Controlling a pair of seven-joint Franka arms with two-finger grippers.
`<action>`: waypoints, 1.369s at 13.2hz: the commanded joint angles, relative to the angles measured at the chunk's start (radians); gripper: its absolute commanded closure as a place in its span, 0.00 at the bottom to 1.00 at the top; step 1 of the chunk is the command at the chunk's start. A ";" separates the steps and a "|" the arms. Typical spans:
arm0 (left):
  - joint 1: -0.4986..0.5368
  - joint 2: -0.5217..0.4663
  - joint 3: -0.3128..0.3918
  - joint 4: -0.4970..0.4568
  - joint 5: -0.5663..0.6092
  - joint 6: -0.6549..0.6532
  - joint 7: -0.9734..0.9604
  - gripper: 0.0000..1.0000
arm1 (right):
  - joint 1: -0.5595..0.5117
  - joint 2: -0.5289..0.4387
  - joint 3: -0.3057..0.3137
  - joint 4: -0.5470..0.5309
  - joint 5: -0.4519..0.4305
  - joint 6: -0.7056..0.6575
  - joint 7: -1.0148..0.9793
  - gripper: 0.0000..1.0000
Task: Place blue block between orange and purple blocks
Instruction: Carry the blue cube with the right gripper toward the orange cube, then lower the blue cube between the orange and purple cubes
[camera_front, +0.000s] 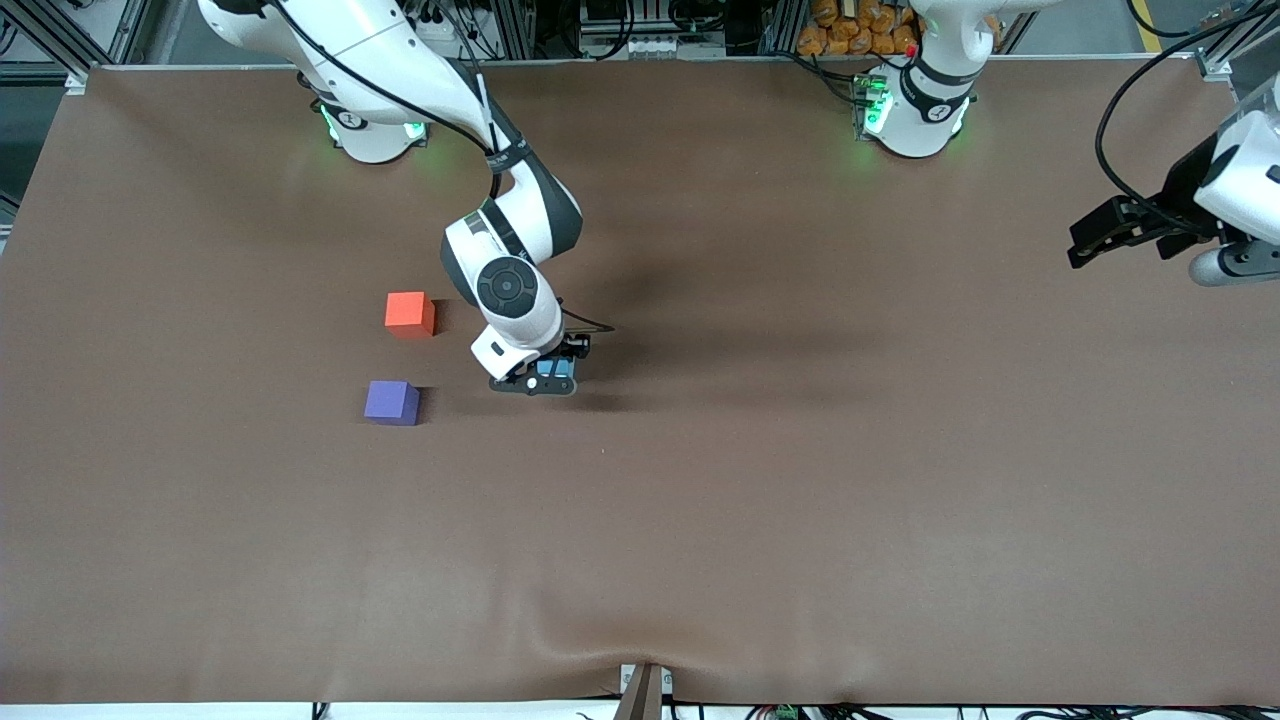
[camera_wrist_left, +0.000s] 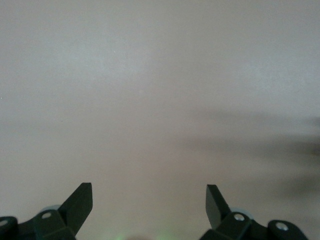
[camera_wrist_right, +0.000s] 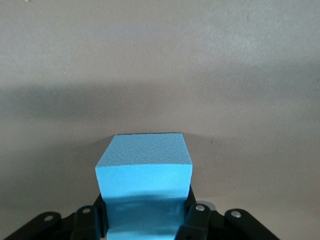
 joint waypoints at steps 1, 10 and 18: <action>0.018 -0.034 -0.011 0.000 -0.017 -0.019 0.016 0.00 | -0.046 -0.092 0.005 -0.002 -0.015 -0.115 0.009 0.81; 0.013 -0.031 -0.012 0.003 -0.005 -0.017 0.026 0.00 | -0.355 -0.420 0.005 -0.289 -0.016 -0.172 -0.331 0.81; 0.012 -0.031 -0.026 0.009 -0.001 -0.017 0.039 0.00 | -0.458 -0.410 0.005 -0.368 -0.018 -0.098 -0.361 0.81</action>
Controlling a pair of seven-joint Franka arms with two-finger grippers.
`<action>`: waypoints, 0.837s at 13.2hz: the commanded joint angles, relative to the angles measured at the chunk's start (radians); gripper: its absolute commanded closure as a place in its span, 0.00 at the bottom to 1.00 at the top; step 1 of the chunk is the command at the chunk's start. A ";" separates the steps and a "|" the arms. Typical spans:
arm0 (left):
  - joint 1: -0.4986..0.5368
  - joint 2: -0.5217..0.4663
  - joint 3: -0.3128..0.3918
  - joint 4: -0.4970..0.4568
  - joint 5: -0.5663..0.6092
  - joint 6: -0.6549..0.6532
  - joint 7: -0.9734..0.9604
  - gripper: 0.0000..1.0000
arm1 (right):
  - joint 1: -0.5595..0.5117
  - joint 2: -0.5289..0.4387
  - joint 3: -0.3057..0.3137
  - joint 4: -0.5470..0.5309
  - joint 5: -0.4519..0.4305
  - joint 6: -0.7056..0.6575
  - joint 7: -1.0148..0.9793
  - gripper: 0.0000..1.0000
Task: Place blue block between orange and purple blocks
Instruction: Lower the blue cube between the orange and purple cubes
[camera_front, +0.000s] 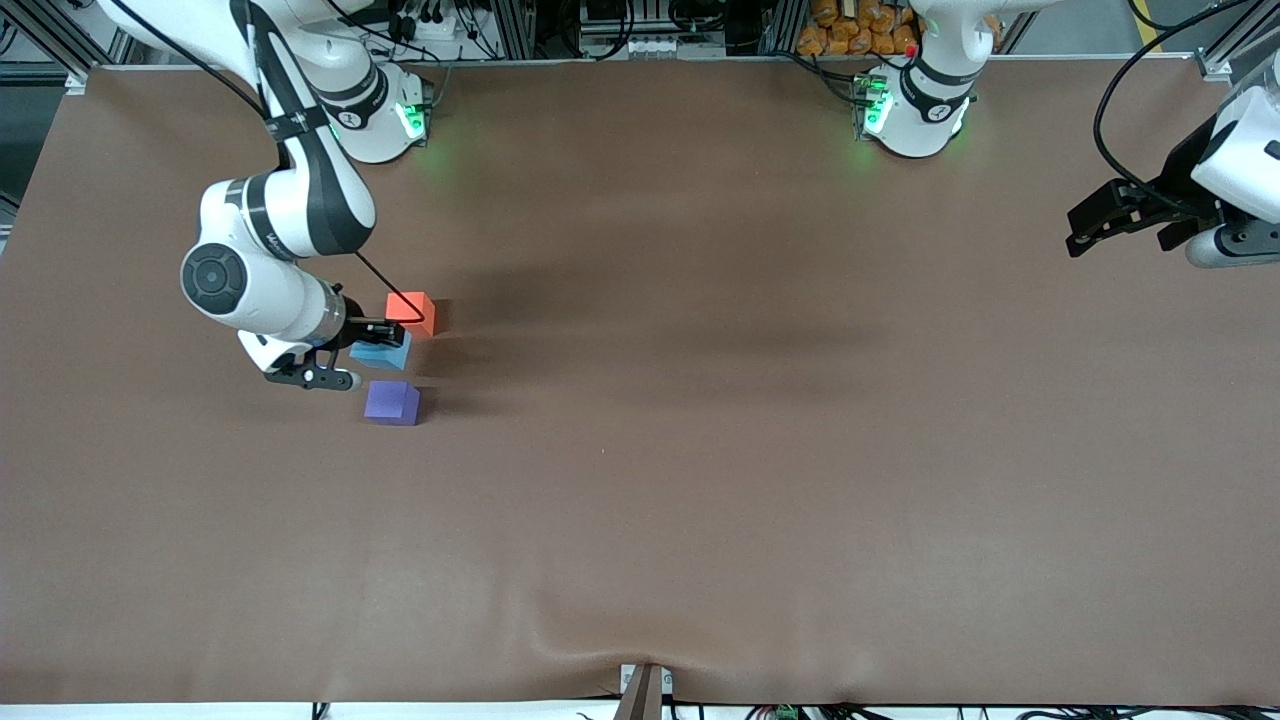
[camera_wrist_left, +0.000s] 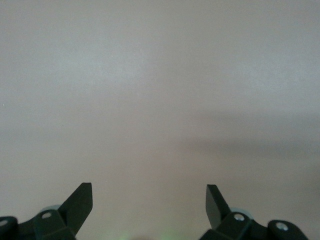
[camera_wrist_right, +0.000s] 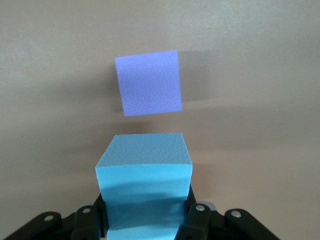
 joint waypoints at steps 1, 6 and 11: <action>0.007 -0.013 -0.018 0.007 0.000 -0.010 0.015 0.00 | -0.048 -0.018 0.021 -0.039 -0.012 0.039 -0.014 0.81; 0.007 -0.016 -0.020 0.024 -0.001 -0.013 0.015 0.00 | -0.037 0.025 0.023 -0.059 -0.012 0.099 -0.012 0.81; 0.007 -0.017 -0.020 0.024 -0.001 -0.012 0.023 0.00 | -0.022 0.062 0.023 -0.061 -0.012 0.122 -0.014 0.80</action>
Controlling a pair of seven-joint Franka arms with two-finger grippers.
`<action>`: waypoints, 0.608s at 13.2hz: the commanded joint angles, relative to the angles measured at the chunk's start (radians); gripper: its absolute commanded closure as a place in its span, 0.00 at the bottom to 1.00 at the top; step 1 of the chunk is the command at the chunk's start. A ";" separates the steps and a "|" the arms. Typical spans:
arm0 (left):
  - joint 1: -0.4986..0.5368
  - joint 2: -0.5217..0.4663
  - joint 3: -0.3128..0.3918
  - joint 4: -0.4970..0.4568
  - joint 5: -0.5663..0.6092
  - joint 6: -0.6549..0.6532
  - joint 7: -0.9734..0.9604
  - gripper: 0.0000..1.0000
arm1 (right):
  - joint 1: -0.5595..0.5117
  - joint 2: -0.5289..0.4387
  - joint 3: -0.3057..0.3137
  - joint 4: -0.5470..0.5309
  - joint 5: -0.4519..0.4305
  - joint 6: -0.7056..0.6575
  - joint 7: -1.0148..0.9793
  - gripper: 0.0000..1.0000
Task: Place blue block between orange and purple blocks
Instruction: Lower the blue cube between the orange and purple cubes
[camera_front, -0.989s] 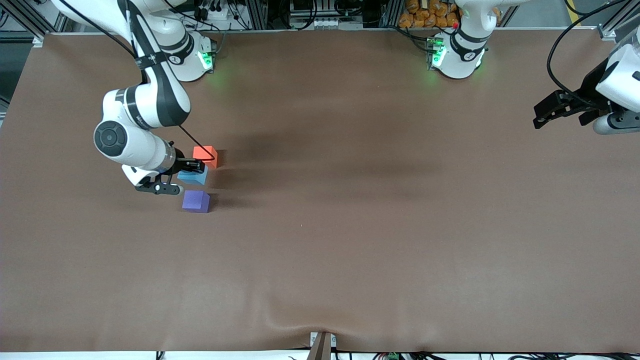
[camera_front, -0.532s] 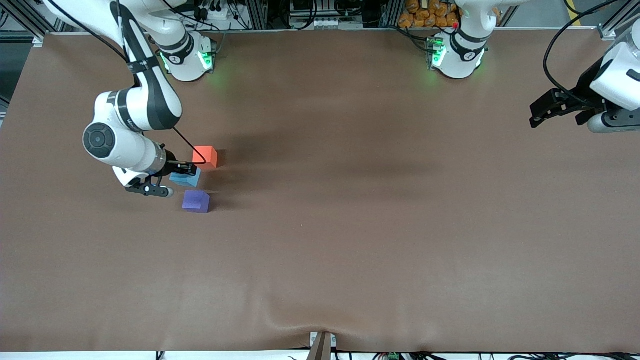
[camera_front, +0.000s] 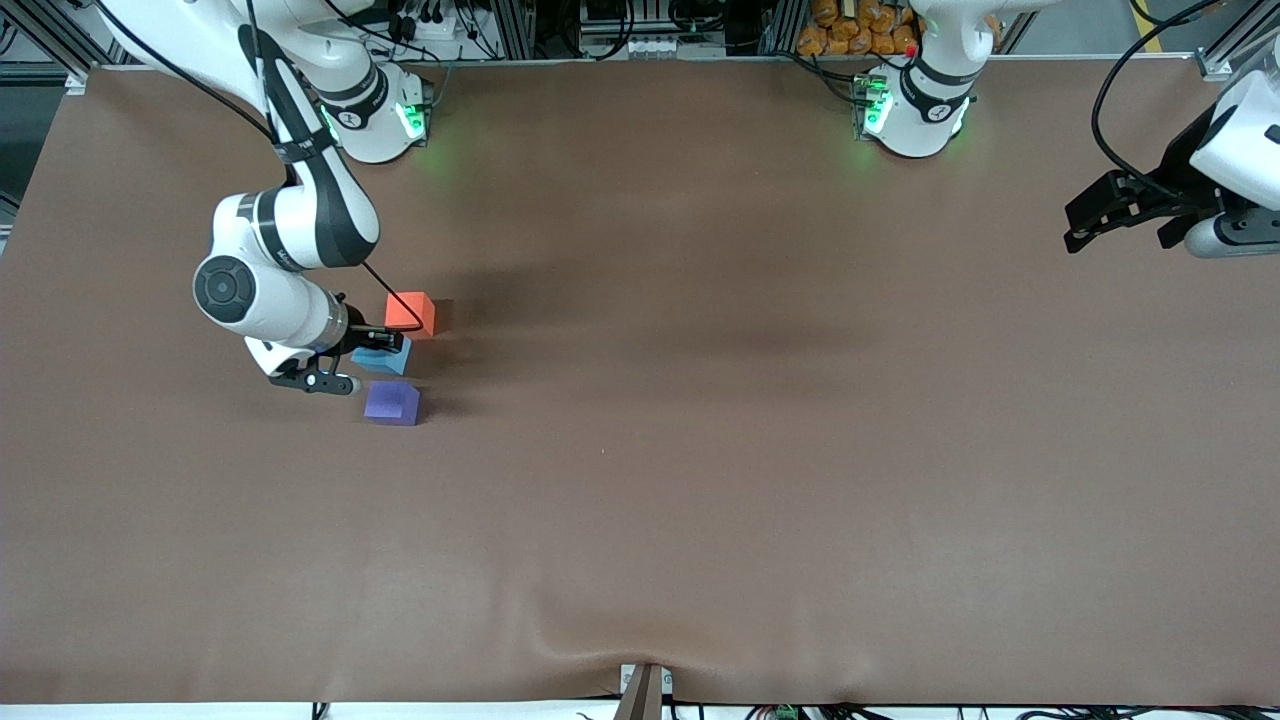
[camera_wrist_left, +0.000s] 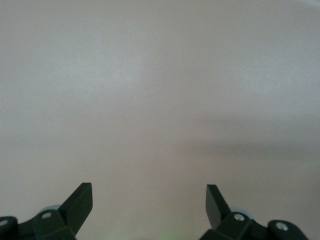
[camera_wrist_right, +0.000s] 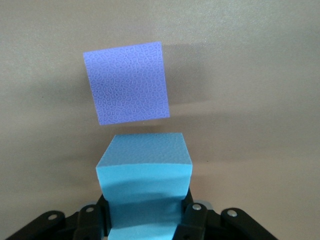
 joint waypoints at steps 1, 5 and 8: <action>0.008 -0.014 -0.007 0.003 -0.001 -0.013 0.022 0.00 | 0.013 0.016 0.006 -0.012 -0.011 0.032 -0.011 0.80; 0.008 -0.016 -0.019 0.003 -0.001 -0.013 0.020 0.00 | 0.022 0.038 0.006 -0.015 -0.011 0.055 -0.011 0.78; 0.008 -0.017 -0.020 0.003 -0.001 -0.018 0.020 0.00 | 0.021 0.045 0.005 -0.017 -0.015 0.058 -0.015 0.77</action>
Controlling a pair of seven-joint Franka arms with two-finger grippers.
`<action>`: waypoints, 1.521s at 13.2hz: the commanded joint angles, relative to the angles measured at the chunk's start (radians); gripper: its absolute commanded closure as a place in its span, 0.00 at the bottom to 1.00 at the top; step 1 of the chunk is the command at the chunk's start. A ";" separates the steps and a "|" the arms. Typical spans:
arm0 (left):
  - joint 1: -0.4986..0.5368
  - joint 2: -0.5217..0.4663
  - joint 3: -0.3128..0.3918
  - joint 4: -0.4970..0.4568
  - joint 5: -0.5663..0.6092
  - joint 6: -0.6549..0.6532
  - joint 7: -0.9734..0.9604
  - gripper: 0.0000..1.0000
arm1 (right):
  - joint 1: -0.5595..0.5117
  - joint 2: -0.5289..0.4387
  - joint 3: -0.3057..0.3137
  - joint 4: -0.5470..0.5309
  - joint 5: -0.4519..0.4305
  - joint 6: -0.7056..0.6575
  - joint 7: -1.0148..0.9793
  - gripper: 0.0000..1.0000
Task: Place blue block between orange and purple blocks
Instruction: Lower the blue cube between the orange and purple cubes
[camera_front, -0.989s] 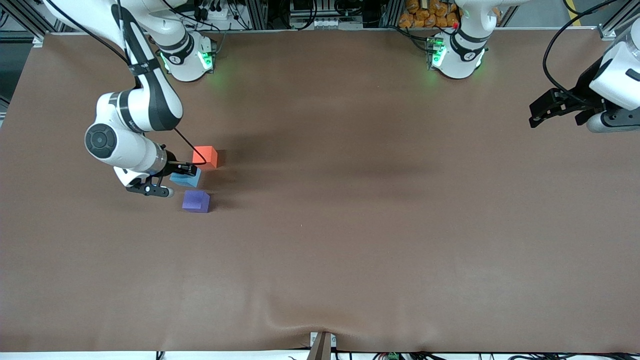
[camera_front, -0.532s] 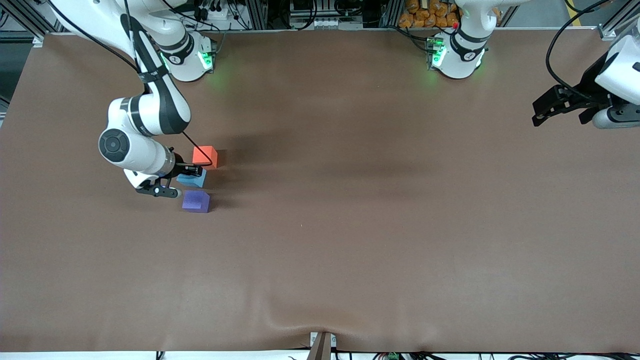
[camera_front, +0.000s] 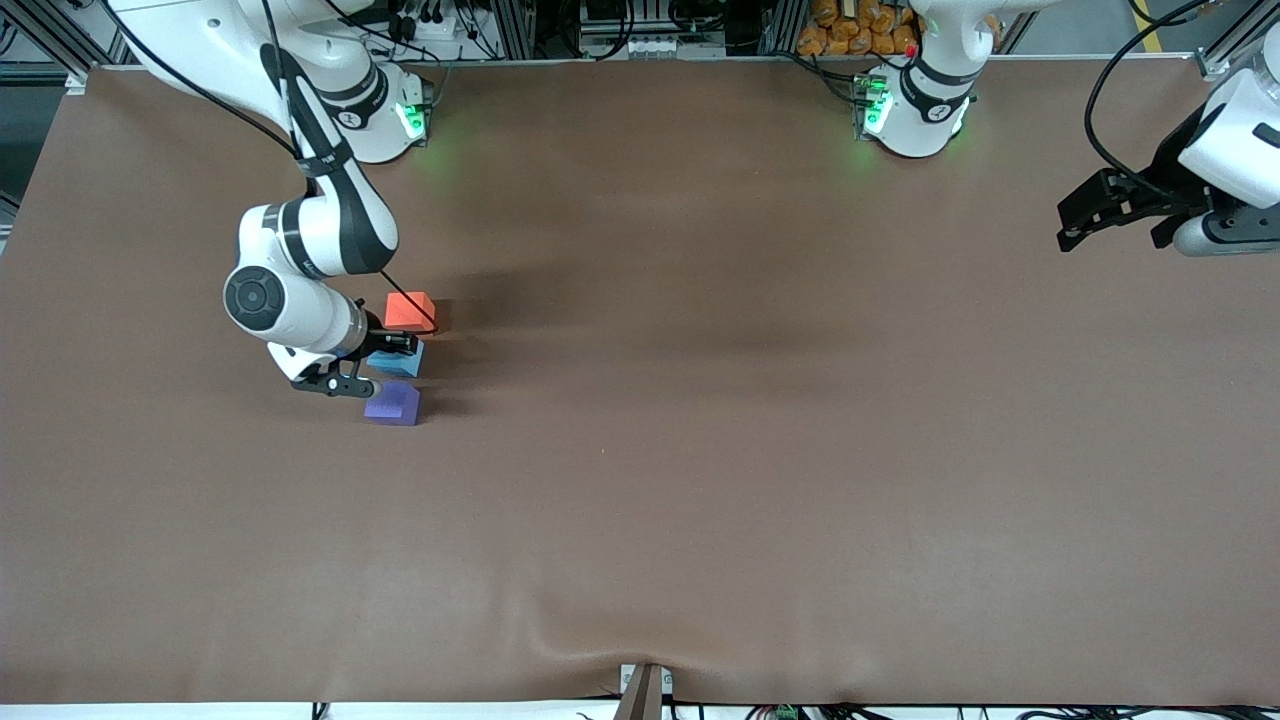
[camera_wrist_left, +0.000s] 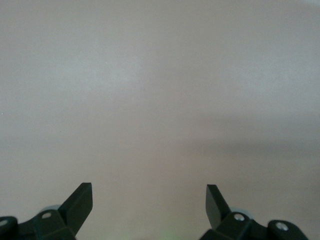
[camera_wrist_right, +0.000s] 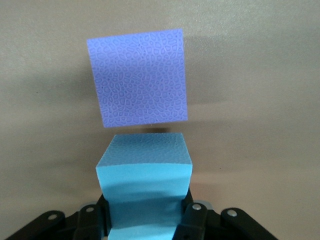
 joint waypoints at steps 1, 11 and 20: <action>0.008 -0.017 -0.007 0.003 -0.001 -0.018 0.019 0.00 | 0.001 0.001 -0.002 -0.014 -0.012 0.022 -0.012 0.78; 0.011 -0.022 -0.003 0.002 -0.001 -0.021 0.021 0.00 | 0.009 0.051 0.000 -0.015 -0.012 0.083 -0.012 0.75; 0.007 -0.013 -0.005 0.002 0.000 -0.018 0.021 0.00 | 0.007 0.048 0.000 0.009 -0.011 0.027 -0.003 0.00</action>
